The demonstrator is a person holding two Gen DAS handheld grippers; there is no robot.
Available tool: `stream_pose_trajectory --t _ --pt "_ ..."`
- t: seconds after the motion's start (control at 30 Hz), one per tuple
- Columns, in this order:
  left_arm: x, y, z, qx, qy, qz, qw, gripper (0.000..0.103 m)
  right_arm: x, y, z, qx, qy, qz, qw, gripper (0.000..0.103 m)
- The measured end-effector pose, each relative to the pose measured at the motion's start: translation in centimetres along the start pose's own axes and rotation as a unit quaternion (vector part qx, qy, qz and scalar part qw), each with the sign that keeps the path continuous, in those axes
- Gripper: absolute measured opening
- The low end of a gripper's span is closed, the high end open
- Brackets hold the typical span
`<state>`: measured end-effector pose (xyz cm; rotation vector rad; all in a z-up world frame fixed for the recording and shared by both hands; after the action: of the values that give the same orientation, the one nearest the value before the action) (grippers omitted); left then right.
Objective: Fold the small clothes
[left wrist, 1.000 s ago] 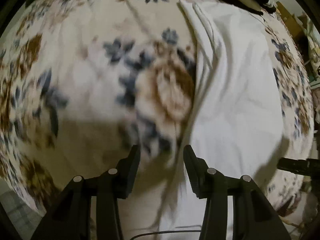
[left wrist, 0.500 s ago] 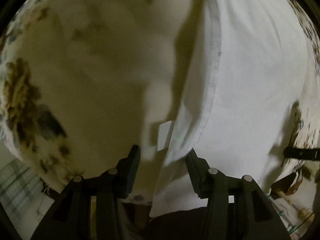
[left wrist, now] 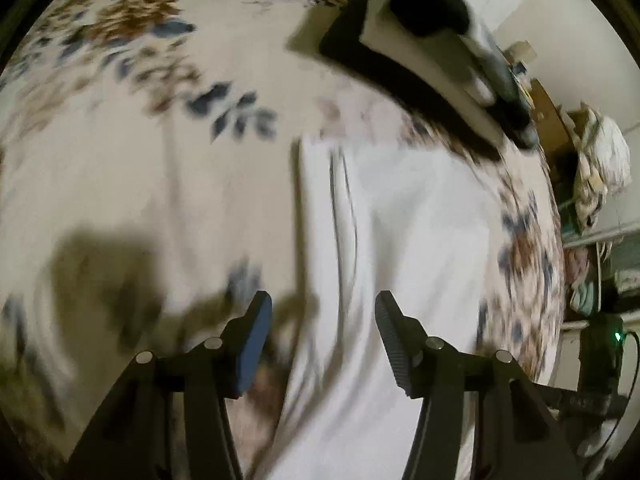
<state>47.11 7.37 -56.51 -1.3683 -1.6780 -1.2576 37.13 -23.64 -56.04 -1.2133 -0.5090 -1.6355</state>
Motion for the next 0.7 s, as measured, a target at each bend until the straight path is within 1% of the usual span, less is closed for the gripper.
stream_pose_trajectory --t 0.03,0.07,0.1,0.13,0.2,0.23,0.27,0.3,0.33,0.37,0.43,0.47,0.5,0.57,0.63,0.7 --pt "-0.5 1.2 0.3 0.0 -0.003 0.004 1.0 0.051 -0.1 1.9 0.8 0.0 0.004 -0.009 1.0 0.05" --pt "-0.9 1.7 0.5 -0.002 0.0 0.006 1.0 0.051 -0.3 3.7 1.5 -0.001 0.003 -0.016 1.0 0.05" --pt "-2.1 3.0 0.6 -0.006 0.002 0.007 1.0 0.051 -0.2 5.1 1.9 0.0 0.003 -0.022 1.0 0.05" --pt "-2.4 3.2 0.7 -0.012 0.001 0.008 0.9999 0.051 -0.5 6.5 2.7 0.002 0.005 -0.03 1.0 0.05" --pt "-4.0 4.6 0.7 -0.021 0.008 0.014 0.9997 0.051 -0.8 8.5 3.8 0.004 0.01 -0.036 0.999 0.05" --pt "-3.8 5.0 0.8 -0.024 0.006 0.016 0.9996 0.051 -1.1 9.3 4.7 0.008 0.014 -0.037 0.999 0.05" --pt "-4.2 5.3 0.7 -0.029 0.01 0.02 0.9993 0.051 -0.8 11.3 4.2 0.012 0.013 -0.038 0.999 0.05" --pt "-4.6 5.6 0.5 -0.033 0.013 0.021 0.9992 0.051 -1.0 12.3 4.7 0.018 0.007 -0.042 0.999 0.05" --pt "-4.5 5.8 0.5 -0.035 0.018 0.022 0.999 0.051 -1.1 13.5 4.2 0.021 0.003 -0.045 0.999 0.05" --pt "-4.2 5.9 0.4 -0.037 0.028 0.019 0.9988 0.051 -1.3 14.1 4.6 0.023 -0.003 -0.048 0.999 0.05" --pt "-1.9 5.8 -0.3 -0.049 0.054 -0.011 0.9973 0.051 -1.9 14.9 5.7 0.024 -0.007 -0.053 0.998 0.05" --pt "-0.9 5.7 -0.7 -0.055 0.06 -0.028 0.9963 0.051 -1.7 15.4 5.8 0.024 -0.007 -0.057 0.998 0.05" --pt "0.4 5.4 -0.9 -0.056 0.047 -0.044 0.9963 0.051 -1.7 15.3 5.7 0.026 -0.004 -0.058 0.998 0.05" --pt "1.6 4.8 -0.9 -0.042 0.016 -0.059 0.9972 0.051 -1.7 15.4 6.0 0.026 -0.001 -0.057 0.998 0.05" --pt "1.1 4.4 -0.6 -0.025 -0.017 -0.052 0.9982 0.051 -2.3 15.2 6.4 0.027 -0.003 -0.058 0.998 0.05" --pt "-1.2 4.3 -0.5 -0.013 -0.022 -0.033 0.9991 0.049 -2.7 14.8 6.0 0.023 -0.008 -0.056 0.998 0.05"
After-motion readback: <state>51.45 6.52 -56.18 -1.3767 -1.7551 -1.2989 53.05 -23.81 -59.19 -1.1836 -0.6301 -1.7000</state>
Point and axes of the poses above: each gripper's, at about its wrist camera, not at the fingertips, and x roughly against the way its jaws point, z to its left, y to its top, the point moved 4 cm from there along -x, roughly the way its jaws point, and after that the axes turned 13 degrees about -x, right-handed, at the moved point
